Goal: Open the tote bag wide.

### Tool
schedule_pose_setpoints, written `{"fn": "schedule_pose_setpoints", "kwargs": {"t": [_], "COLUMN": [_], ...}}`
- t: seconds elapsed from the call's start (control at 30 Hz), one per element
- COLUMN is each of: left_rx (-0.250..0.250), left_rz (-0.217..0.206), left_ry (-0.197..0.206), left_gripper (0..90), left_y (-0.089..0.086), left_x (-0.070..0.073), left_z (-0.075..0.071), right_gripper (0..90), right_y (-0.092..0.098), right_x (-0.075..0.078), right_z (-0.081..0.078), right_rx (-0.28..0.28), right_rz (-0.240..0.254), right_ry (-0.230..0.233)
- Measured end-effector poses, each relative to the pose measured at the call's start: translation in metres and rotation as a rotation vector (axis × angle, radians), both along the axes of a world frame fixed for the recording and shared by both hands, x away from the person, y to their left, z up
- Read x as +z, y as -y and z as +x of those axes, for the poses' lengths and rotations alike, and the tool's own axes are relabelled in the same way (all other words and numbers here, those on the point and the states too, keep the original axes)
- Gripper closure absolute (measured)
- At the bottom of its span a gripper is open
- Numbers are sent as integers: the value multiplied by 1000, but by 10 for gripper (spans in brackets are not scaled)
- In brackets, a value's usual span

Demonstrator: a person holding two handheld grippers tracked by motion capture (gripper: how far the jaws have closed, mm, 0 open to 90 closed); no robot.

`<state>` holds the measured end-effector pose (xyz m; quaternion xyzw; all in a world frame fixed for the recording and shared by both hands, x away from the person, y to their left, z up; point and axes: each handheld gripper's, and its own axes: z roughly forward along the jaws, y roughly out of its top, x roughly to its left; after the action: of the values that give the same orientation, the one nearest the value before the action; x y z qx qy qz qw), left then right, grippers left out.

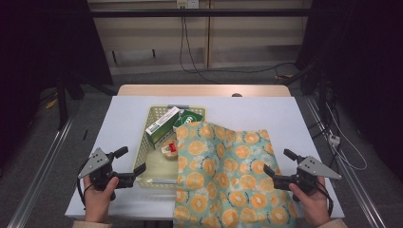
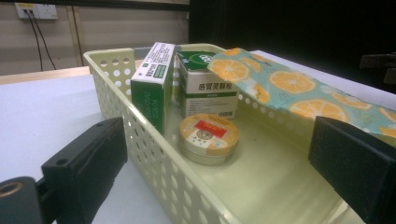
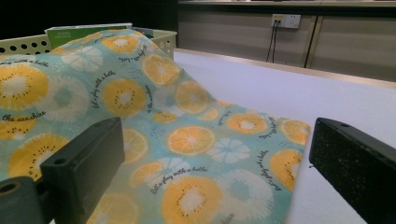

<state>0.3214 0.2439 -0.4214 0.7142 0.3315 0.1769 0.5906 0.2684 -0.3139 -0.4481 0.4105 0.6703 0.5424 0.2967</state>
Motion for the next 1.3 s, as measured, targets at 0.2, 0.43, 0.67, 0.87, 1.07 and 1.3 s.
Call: {"fn": "schedule_pose_setpoints", "kwargs": {"t": [0.2, 0.43, 0.67, 0.87, 1.07, 1.3], "left_rx": [-3, -4, -7, -17, -20, -12], "left_rz": [-1, 0, -4, -6, -2, -9], "left_ry": [-1, -2, -1, 2, -6, -3], "left_gripper": [45, 45, 45, 46, 46, 46], "left_y": [1, 0, 1, 3, 4, 2], "left_x": [0, 1, 0, 0, -1, -1], "left_z": [0, 1, 2, 3, 3, 2], "right_gripper": [30, 26, 27, 29, 31, 33], "right_y": [0, 0, 0, 0, -2, -4], "right_x": [1, 2, 3, 5, 12, 19], "right_z": [1, 3, 7, 9, 13, 26], "right_rx": [2, 3, 7, 0, 10, 33], "right_rz": [-4, -7, -11, -19, -40, -56], "right_ry": [-3, -17, -22, -31, -35, -52]}}
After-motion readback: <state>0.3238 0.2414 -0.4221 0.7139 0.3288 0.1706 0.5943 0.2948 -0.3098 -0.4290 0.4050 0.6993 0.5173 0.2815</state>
